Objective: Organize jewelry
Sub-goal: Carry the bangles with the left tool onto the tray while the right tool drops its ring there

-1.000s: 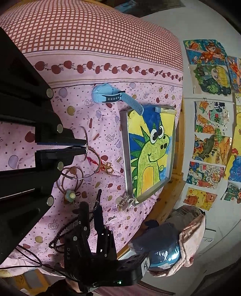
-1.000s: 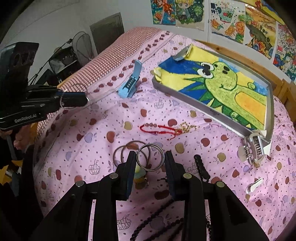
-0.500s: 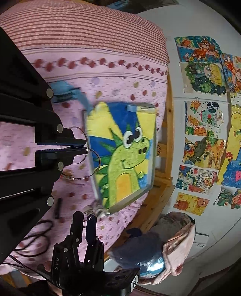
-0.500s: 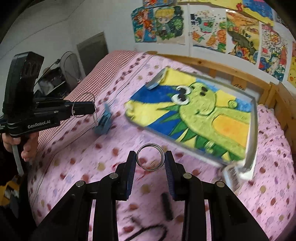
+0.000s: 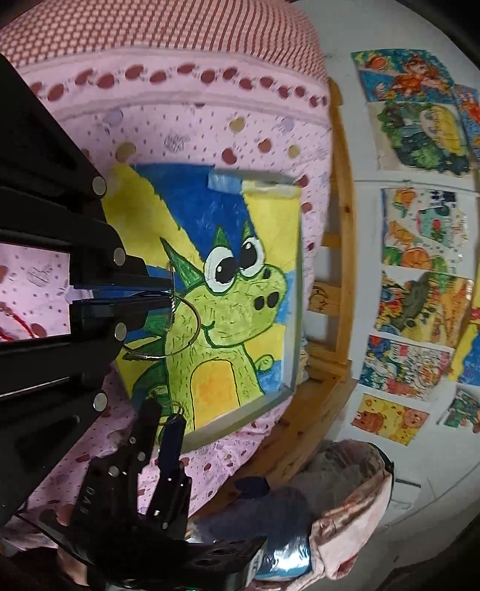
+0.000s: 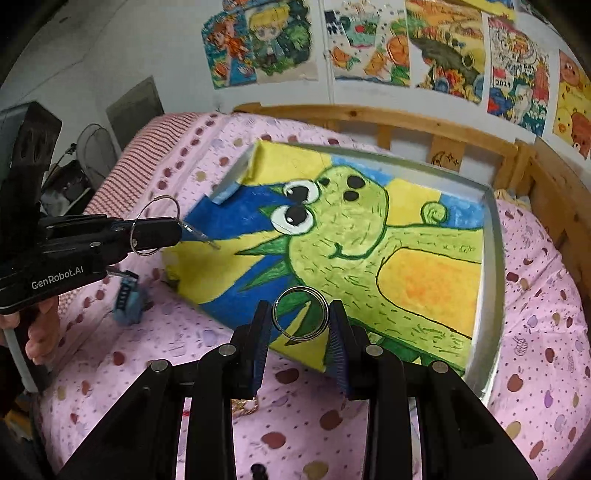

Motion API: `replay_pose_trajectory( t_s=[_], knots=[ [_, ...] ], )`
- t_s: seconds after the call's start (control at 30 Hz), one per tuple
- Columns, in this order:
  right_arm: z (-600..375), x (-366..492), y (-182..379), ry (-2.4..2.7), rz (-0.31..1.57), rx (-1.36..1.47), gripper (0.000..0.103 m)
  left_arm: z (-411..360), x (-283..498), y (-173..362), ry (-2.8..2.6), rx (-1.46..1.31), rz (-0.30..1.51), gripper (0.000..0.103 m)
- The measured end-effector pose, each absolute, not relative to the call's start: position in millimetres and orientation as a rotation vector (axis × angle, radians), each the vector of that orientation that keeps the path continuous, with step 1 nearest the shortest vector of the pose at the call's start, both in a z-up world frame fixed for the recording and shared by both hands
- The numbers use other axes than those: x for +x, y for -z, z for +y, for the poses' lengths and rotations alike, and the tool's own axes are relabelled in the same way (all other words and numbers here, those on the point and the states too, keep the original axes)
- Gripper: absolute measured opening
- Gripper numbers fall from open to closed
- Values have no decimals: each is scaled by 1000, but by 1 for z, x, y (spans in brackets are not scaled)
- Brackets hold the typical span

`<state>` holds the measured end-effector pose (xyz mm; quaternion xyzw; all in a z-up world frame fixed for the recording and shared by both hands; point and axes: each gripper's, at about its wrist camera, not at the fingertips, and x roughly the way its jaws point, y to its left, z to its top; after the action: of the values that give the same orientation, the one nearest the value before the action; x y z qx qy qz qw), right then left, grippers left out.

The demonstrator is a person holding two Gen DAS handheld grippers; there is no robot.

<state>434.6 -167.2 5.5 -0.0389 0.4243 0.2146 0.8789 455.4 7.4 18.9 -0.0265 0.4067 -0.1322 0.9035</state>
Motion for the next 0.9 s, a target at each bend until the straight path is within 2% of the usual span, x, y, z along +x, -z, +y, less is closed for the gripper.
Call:
replay_pose_trajectory(
  t_s=[0.43,0.57,0.63,0.77,0.9],
  knots=[
    [-172,451,29,-365,965,-62,30,-5,488,27,279,-95,989,3],
    [-178,448,27,-346,964,-53,46,-3,491,32,264,-115,1028,3],
    [-182,445,24,-336,962,-36,48,-2,490,33,267,-121,1038,3],
    [-192,438,15,-309,945,-27,62,0,486,31,264,-127,1050,3],
    [-200,430,6,-290,933,-18,67,1,482,28,260,-128,1048,5]
  ],
)
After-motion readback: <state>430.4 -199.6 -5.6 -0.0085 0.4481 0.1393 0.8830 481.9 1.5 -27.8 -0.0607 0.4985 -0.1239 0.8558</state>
